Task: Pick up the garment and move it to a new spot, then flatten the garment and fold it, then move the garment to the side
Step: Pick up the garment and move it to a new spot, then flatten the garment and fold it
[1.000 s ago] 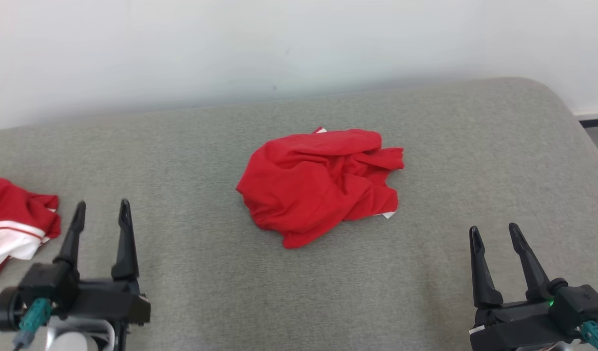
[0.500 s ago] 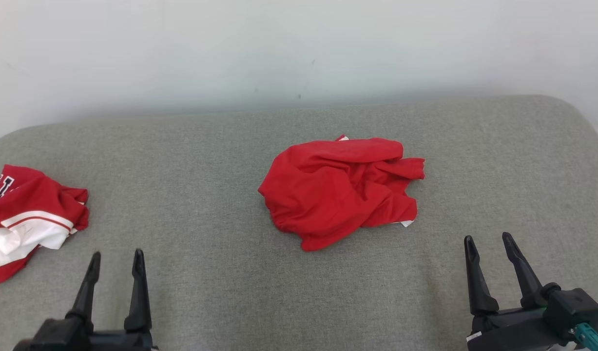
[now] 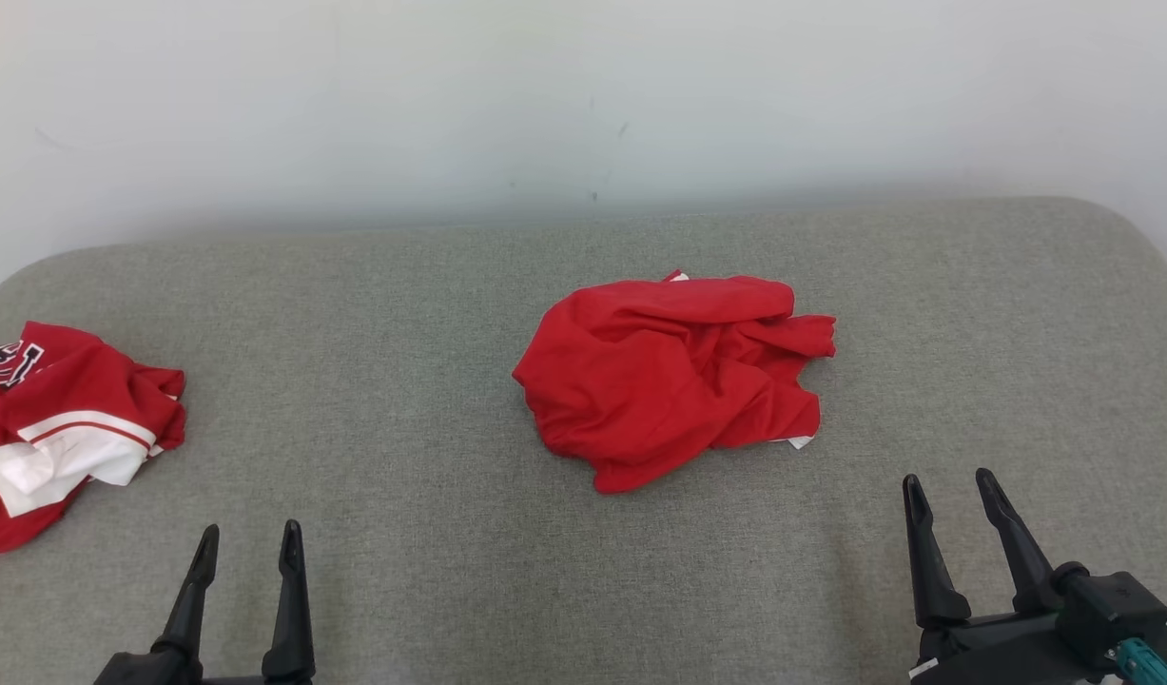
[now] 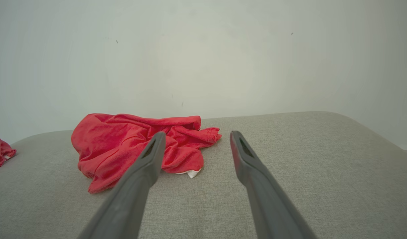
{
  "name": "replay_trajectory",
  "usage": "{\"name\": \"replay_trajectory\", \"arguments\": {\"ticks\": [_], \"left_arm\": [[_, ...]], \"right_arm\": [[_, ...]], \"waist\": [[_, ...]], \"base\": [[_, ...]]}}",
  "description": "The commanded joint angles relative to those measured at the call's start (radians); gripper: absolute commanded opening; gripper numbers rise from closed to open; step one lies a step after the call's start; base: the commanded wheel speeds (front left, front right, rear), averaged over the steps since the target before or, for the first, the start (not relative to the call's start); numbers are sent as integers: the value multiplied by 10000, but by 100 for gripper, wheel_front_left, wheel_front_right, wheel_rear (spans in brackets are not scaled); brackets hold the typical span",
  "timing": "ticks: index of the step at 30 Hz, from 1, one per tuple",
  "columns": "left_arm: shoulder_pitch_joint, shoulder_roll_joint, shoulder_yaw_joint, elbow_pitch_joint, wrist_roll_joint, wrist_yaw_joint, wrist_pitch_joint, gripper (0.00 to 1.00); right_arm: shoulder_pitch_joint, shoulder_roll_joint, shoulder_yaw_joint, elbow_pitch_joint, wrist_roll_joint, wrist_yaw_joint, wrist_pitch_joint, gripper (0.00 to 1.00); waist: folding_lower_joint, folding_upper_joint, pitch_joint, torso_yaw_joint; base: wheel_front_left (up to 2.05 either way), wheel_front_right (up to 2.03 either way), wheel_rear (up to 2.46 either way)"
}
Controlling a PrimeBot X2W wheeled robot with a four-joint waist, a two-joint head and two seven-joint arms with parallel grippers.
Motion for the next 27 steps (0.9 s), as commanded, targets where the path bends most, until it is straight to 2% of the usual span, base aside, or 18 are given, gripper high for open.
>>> {"name": "replay_trajectory", "arguments": {"ticks": [1,27], "left_arm": [[78,-34,2,8,27,0,-31,100],[129,-160,89,103,178,-15,-32,100]], "right_arm": [[86,-61,11,8,33,-22,-5,100],[58,-75,43,151,79,-22,-6,100]], "waist": [[0,0,-3,-5],[0,0,61,-48]], "base": [[0,0,0],[0,0,0]]}}
